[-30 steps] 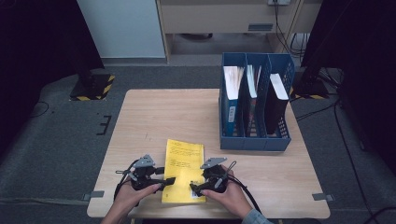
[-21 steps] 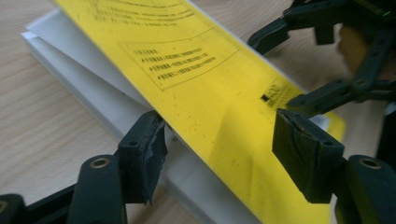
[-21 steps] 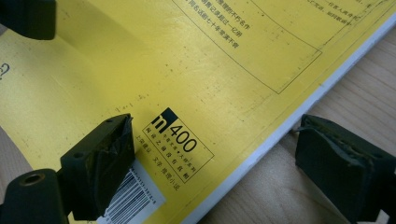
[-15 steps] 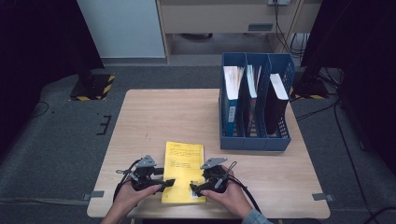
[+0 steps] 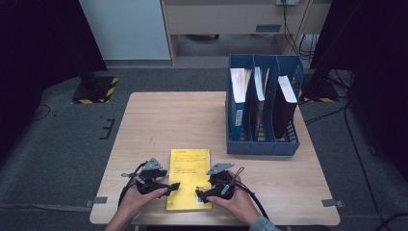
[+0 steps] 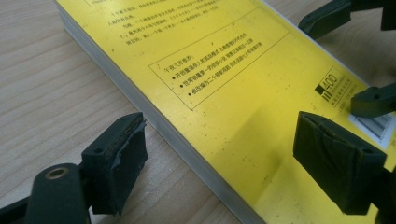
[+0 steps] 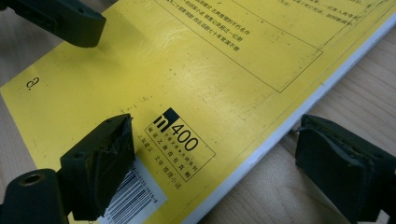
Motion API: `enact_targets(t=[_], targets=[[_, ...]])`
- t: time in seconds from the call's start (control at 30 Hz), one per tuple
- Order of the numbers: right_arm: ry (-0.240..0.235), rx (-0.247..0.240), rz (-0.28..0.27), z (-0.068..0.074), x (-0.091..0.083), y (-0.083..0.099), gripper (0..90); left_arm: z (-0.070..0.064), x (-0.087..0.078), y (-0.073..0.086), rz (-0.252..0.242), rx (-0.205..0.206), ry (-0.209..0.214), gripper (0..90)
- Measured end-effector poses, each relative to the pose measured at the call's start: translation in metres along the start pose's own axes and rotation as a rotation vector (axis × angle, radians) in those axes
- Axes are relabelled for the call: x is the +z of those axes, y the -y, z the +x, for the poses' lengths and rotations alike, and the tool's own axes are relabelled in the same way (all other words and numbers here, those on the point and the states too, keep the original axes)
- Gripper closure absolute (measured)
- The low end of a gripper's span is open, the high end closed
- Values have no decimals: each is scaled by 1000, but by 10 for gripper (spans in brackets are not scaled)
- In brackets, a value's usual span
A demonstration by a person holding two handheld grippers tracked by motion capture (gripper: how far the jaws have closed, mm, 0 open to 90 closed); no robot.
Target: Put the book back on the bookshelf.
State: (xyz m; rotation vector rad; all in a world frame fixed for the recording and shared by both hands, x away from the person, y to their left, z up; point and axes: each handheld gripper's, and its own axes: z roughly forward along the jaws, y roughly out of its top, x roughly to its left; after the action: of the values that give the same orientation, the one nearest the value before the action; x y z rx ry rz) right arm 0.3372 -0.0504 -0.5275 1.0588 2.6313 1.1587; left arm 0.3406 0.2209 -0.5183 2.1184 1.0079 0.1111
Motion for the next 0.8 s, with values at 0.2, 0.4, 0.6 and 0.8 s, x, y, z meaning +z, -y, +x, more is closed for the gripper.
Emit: enact_targets(t=[0.2, 0.4, 0.6, 0.8], targets=[[4, 0, -2, 1, 0, 0, 121, 0, 6, -2, 44, 10, 18, 210], [6, 2, 4, 2, 0, 0, 113, 6, 9, -8, 37, 6, 20, 253], [2, 0, 5, 1, -1, 1, 111, 11, 15, -11, 15, 7, 9, 238], [3, -2, 6, 1, -2, 1, 111, 8, 16, -13, 24, 8, 4, 191]])
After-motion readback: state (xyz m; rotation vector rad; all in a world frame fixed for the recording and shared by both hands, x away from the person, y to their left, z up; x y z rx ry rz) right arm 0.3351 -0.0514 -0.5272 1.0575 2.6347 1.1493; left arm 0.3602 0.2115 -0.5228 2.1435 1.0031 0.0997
